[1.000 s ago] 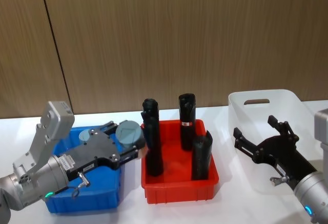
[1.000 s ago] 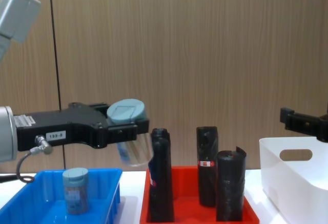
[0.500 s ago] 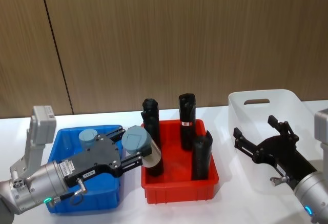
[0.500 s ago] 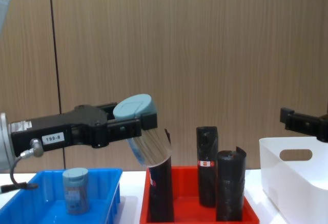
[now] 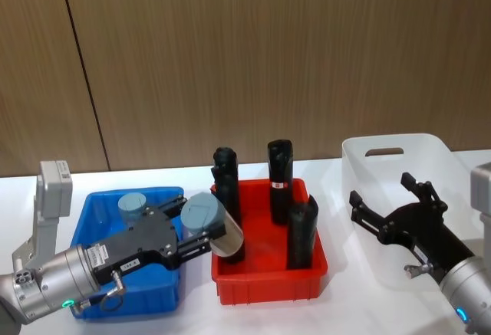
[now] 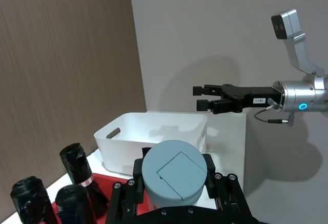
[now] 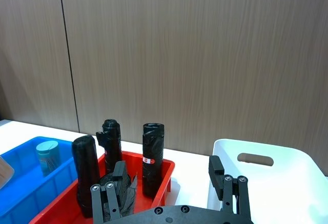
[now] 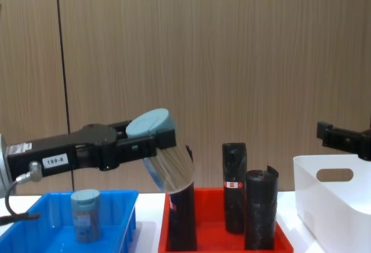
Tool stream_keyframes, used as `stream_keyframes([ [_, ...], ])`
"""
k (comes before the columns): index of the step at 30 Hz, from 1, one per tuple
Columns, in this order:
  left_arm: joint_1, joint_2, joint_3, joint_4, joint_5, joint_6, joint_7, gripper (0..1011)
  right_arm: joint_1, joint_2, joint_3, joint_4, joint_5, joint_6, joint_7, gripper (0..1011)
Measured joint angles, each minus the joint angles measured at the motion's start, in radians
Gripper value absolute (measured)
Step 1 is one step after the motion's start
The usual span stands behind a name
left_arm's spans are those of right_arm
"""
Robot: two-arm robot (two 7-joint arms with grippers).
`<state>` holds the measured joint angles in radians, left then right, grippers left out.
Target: Pick the cotton swabs from the blue box and place them into the white box.
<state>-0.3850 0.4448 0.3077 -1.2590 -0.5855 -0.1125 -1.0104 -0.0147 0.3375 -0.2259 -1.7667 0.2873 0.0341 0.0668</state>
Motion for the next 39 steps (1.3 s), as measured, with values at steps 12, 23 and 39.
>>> stream_keyframes([
  [12,-0.016,-0.002,0.012,0.013,0.026,0.019,-0.043,669,0.0,0.0,0.0,0.0,0.0,0.0,0.0,1002],
  [23,-0.029,-0.006,0.022,0.018,0.037,0.022,-0.07,669,0.0,0.0,0.0,0.0,0.0,0.0,0.0,1001],
  [39,-0.035,-0.007,0.027,0.02,0.042,0.023,-0.078,669,-0.001,0.012,0.002,-0.012,-0.005,0.012,0.056,1002],
])
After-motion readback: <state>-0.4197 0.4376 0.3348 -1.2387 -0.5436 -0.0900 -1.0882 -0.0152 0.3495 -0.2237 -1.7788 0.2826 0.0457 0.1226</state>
